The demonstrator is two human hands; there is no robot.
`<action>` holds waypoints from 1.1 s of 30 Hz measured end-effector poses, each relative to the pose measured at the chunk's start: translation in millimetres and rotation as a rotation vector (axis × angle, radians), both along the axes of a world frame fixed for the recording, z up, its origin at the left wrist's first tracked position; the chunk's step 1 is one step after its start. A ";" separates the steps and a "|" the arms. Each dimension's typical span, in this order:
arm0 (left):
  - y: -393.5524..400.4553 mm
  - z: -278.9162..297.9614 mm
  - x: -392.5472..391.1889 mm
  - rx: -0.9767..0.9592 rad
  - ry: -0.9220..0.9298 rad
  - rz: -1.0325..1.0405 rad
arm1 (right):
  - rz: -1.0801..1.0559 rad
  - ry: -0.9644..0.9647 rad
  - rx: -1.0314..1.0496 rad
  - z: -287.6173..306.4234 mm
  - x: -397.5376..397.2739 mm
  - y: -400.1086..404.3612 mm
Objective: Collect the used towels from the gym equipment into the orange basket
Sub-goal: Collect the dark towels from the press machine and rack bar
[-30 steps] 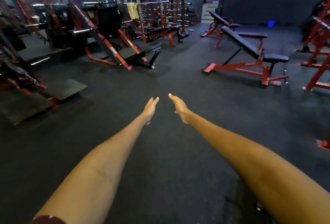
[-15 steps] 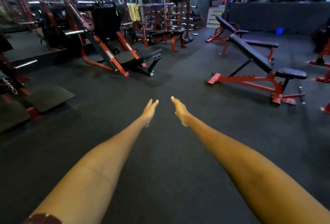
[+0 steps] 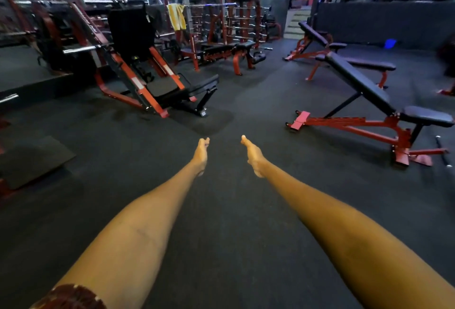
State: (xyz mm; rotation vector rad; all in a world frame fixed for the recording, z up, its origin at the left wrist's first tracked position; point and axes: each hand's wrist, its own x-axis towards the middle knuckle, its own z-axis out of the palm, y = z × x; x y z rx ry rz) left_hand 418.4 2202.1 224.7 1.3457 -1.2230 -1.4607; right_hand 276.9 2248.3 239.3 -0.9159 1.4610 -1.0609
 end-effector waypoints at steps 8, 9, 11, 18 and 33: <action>-180.5 5.3 -68.7 -0.037 -0.009 -0.085 | -0.011 0.016 -0.019 3.4 -58.6 -177.3; -208.6 1.7 -82.4 -0.034 -0.017 -0.092 | -0.011 0.010 -0.018 2.2 -71.6 -203.5; -259.5 -6.9 -105.9 -0.029 -0.031 -0.087 | -0.017 -0.001 -0.026 -0.3 -95.5 -253.4; -426.3 -11.6 -178.7 0.003 -0.026 -0.055 | -0.018 -0.028 -0.040 7.6 -179.8 -423.6; -779.0 -3.0 -297.4 -0.009 0.067 0.063 | 0.018 -0.001 -0.079 15.6 -278.5 -784.4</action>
